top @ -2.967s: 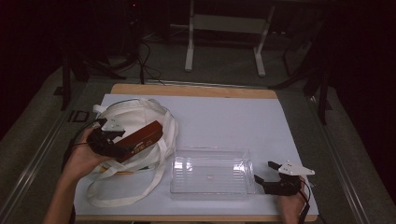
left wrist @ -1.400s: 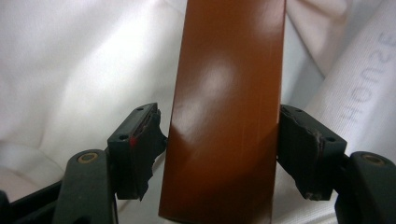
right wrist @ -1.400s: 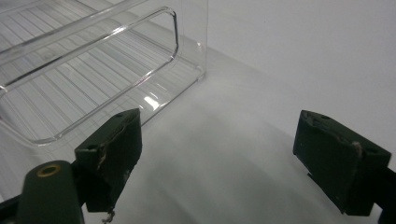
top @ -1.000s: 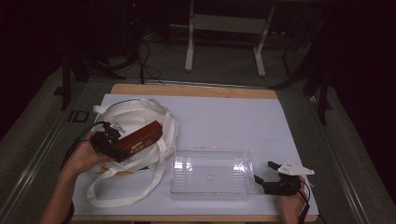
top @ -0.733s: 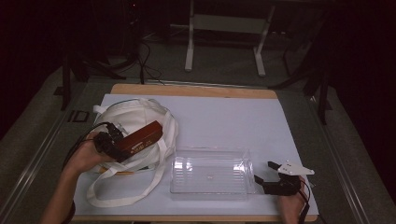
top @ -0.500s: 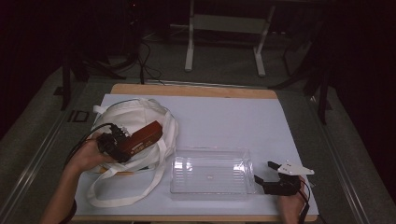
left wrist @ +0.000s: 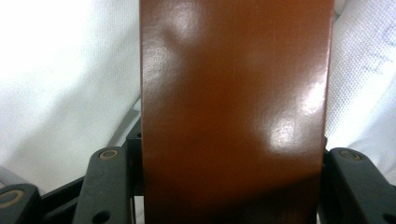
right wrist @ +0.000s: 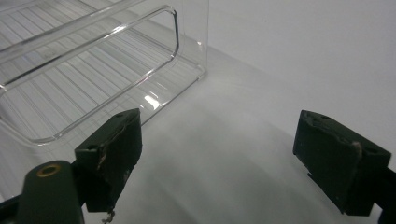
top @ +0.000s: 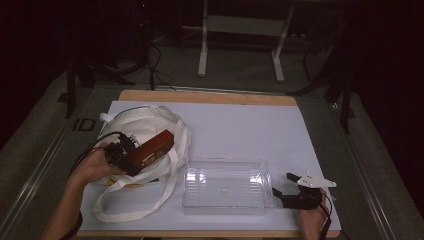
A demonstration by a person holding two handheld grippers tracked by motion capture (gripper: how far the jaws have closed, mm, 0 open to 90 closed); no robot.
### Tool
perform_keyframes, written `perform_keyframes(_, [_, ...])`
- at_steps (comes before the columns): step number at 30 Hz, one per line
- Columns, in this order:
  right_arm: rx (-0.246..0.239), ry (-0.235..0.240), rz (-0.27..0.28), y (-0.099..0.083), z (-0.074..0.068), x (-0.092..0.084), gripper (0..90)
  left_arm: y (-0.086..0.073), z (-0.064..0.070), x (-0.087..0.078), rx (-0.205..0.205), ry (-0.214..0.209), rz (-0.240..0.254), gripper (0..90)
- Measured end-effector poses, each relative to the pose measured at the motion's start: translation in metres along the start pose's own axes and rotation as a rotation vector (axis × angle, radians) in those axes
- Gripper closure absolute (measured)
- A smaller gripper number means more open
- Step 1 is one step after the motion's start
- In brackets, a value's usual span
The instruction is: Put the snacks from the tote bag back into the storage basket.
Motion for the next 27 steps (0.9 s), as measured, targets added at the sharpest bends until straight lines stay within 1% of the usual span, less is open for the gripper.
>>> perform_keyframes(2, [0.000,0.000,0.000,0.000,0.000,0.000,15.5,0.000,0.000,0.000,0.002,0.001,-0.004,43.3])
perform_keyframes(6, [0.000,0.000,0.001,0.000,0.000,0.000,15.5,0.000,0.001,-0.002,-0.009,-0.011,-0.006,43.2])
perform_keyframes(8, [0.001,0.000,0.001,0.000,0.000,0.000,15.5,0.000,0.001,-0.003,-0.005,-0.005,-0.009,43.3])
perform_keyframes(12, [0.000,0.000,0.000,0.000,0.000,0.000,15.5,0.000,0.004,-0.005,-0.006,-0.013,-0.018,43.6])
perform_keyframes(15, [0.000,0.000,0.000,0.000,0.000,0.000,15.5,0.000,0.004,-0.007,-0.008,-0.011,-0.020,43.6])
perform_keyframes(16, [0.000,-0.001,0.000,0.000,0.000,0.000,15.5,0.000,0.004,-0.007,-0.003,-0.008,-0.020,43.6])
perform_keyframes(20, [0.000,-0.001,0.001,0.000,0.000,0.000,15.5,0.000,0.004,-0.010,-0.003,-0.017,-0.004,43.6])
perform_keyframes(22, [0.000,-0.001,0.001,0.000,0.000,0.000,15.5,0.000,0.004,-0.012,0.004,-0.025,0.014,43.6])
perform_keyframes(23, [0.000,-0.001,0.001,0.000,0.000,0.000,15.5,0.000,0.004,-0.014,0.000,-0.034,0.024,43.7])
perform_keyframes(27, [-0.001,-0.001,0.000,0.000,0.000,0.000,15.5,-0.002,0.001,-0.021,-0.008,-0.042,0.054,43.6])
Point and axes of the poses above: each handheld gripper's, and its own axes: x roughly forward along the jaws, y roughly out of its top, z roughly to its right, the point moved 3 cm from there along x, roughly forward along the jaws, and after that the axes turned 6 degrees about -y, right-handed, at the moved point
